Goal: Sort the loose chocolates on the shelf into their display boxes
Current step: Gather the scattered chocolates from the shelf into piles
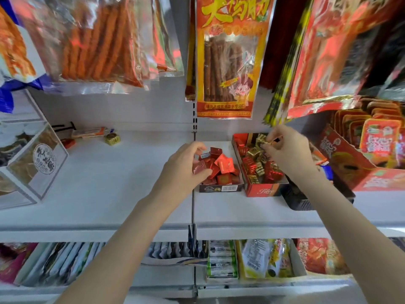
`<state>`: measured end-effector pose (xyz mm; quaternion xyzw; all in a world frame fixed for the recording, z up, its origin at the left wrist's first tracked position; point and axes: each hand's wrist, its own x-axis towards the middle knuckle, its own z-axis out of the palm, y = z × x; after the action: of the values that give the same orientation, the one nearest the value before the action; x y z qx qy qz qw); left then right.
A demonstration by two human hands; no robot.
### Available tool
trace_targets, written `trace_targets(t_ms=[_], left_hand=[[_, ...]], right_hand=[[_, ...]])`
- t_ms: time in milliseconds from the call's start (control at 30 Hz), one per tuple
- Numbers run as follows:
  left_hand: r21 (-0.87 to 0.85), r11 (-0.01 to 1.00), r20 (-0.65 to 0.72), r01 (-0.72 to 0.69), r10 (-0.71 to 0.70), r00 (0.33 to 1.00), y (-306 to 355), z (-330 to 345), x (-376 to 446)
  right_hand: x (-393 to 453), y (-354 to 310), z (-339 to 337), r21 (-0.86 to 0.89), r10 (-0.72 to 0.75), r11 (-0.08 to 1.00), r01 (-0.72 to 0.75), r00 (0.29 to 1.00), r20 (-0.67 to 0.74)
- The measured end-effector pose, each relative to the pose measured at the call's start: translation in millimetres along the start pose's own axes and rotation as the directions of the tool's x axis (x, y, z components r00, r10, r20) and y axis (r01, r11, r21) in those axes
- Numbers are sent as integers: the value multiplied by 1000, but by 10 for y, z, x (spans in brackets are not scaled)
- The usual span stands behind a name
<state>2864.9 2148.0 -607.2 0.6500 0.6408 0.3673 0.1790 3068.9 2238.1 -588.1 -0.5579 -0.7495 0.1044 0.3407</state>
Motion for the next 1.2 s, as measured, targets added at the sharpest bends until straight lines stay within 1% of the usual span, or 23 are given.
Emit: trace_targets(t_ms=[67,133,167,200,233,267,300,333,367,400,433,467,500,567,633,700,767,833,933,1000,1033,1133,1200], left_hand=[[-2,1000,-12,-2,2,1000,-1,9,-1],[-23,1000,-32,-8,7,999,18,19,16],[-35,999,-43,-23,21,999,35,27,29],[-43,998,-50,-48,46,998,53,41,44],[-46,996,-51,-80,78,996,76,60,54],[-46,993,-46,-112,110,993,103,81,62],[-42,989,-37,-142,140,989,135,103,67],[-38,984,-28,-172,171,985,169,127,70],[-35,979,-22,-201,201,979,200,150,70],[-35,974,-17,-226,225,974,227,173,69],[-32,970,-10,-241,241,971,246,189,66],[-18,970,4,-244,244,970,246,196,61],[13,973,27,-232,231,973,228,188,51],[138,973,98,-185,173,980,117,146,26],[302,940,166,-157,111,980,-41,86,-11],[389,915,208,-111,30,978,-170,26,-53],[379,923,224,-70,-18,974,-242,-18,-87],[375,925,218,-58,-27,976,-279,-64,-103],[377,925,202,-50,-30,979,-347,-125,-129],[380,924,201,-36,-45,979,-397,-158,-149],[379,925,199,-28,-51,979,-423,-173,-157],[385,923,192,3,-83,978,-487,-220,-166],[390,920,179,34,-112,977,-522,-263,-149]], right_hand=[[-1,74,77,-109,-75,991,83,994,80],[-12,89,104,-176,-139,970,166,978,156],[-20,69,85,-190,-169,962,196,974,150],[-37,32,61,-175,-202,960,219,973,109],[-74,-33,31,-103,-221,969,227,973,65],[-120,-114,5,25,-200,980,198,978,67],[-173,-212,-14,174,-151,977,126,979,139],[-221,-313,-15,303,-105,953,21,959,264],[-255,-380,8,384,-77,920,-78,925,373],[-269,-400,49,409,-67,904,-128,900,430],[-266,-391,93,413,-62,900,-140,896,439],[-257,-387,119,412,-56,901,-133,908,416],[-237,-366,137,396,-53,913,-103,930,363],[-203,-307,171,298,-84,954,12,969,232],[-188,-278,225,178,-151,976,123,976,154],[-173,-261,304,112,-236,969,221,962,140],[-152,-255,364,93,-296,954,284,939,176],[-123,-268,390,63,-325,946,319,925,198],[-106,-311,478,-54,-366,926,374,923,116],[-106,-359,560,-119,-353,926,359,933,74],[-102,-383,603,-133,-332,930,342,939,93],[-115,-469,633,-188,-272,930,317,934,230],[-126,-558,570,-199,-268,929,311,939,216]])
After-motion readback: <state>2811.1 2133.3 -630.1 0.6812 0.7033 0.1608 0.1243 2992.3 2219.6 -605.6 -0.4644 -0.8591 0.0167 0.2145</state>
